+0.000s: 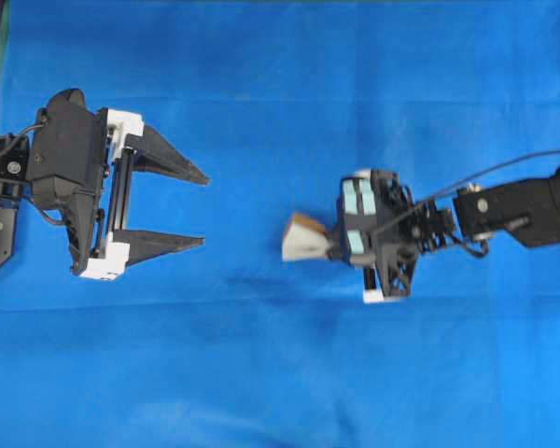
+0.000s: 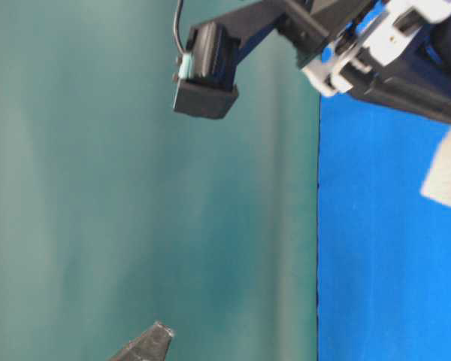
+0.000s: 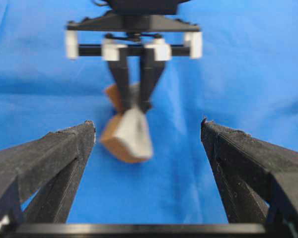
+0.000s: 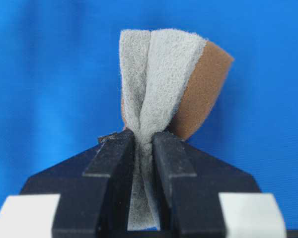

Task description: Hand over the sponge with the left arm and wipe it with the right arm.

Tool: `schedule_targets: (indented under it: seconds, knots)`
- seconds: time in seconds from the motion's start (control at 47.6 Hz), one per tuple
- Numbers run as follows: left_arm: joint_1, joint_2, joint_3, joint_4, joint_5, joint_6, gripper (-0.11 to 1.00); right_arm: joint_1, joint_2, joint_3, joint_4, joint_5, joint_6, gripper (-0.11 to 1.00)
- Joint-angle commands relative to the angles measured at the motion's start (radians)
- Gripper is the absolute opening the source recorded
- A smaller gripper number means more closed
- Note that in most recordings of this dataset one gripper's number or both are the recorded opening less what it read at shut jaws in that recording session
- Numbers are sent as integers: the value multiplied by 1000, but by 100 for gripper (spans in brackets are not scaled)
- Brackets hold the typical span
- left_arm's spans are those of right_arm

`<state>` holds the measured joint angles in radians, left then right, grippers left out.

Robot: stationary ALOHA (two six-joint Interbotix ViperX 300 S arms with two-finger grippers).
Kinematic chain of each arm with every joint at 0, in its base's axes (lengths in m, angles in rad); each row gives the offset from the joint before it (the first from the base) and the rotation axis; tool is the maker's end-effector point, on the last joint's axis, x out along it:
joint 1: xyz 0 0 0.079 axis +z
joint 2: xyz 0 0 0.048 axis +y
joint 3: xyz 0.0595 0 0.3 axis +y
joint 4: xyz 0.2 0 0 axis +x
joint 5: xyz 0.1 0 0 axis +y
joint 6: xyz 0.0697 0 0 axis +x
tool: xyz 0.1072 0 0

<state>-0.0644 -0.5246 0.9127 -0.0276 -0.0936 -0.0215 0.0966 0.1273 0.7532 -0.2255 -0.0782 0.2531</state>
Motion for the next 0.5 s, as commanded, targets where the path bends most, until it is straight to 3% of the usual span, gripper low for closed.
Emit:
schedule_targets:
  seconds: [0.0, 0.252, 0.483]
  knots:
    - [-2, -3, -9, 2, -8, 2, 91, 77, -23, -14, 5, -3, 26, 19]
    - [-2, -3, -11, 2, -9, 0, 91, 112, -21, -21, 2, 2, 43, 19]
    - [-2, -3, -9, 2, -8, 2, 91, -6, -23, -21, -29, 44, 25, 19]
